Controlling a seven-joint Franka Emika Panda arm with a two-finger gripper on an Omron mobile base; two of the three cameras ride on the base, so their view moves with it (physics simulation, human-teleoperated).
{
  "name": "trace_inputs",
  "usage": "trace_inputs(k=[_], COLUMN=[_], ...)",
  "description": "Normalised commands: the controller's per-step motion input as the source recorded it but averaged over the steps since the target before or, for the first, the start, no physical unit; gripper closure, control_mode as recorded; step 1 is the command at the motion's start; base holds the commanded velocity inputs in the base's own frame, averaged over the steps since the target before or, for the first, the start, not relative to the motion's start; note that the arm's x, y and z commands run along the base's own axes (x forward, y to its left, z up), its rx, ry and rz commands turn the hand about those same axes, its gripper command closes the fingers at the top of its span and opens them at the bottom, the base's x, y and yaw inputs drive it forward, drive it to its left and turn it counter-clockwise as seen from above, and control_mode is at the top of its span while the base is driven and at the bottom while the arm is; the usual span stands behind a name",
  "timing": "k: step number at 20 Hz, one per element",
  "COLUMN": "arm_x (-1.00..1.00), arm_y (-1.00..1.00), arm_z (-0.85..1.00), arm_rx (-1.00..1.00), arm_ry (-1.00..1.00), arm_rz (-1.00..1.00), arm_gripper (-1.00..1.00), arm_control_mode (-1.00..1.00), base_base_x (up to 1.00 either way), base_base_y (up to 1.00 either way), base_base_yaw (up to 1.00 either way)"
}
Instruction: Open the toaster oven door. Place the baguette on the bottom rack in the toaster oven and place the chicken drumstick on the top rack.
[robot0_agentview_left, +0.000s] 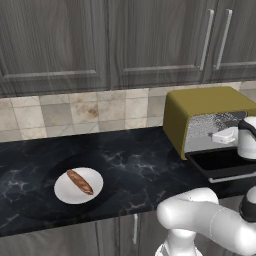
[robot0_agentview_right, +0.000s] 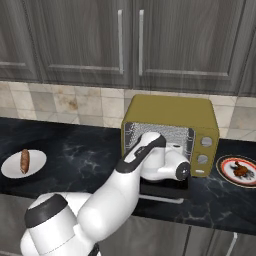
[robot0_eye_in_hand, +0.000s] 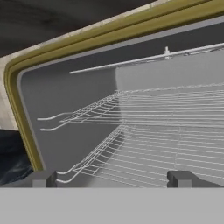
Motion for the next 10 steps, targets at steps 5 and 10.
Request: trace_inputs(k=[5,10], arm_x=[0.13,0.11], arm_y=[0.00,0.01], arm_z=[0.00,-0.11], arm_rx=[0.00,0.00], arm_ry=[0.00,-0.02], arm_rz=[0.00,0.00], arm_gripper=[-1.00,-1.00], arm_control_mode=[-1.00,-1.00], base_base_x=[0.00,0.00], base_base_y=[0.00,0.00], base_base_yaw=[0.00,0.00])
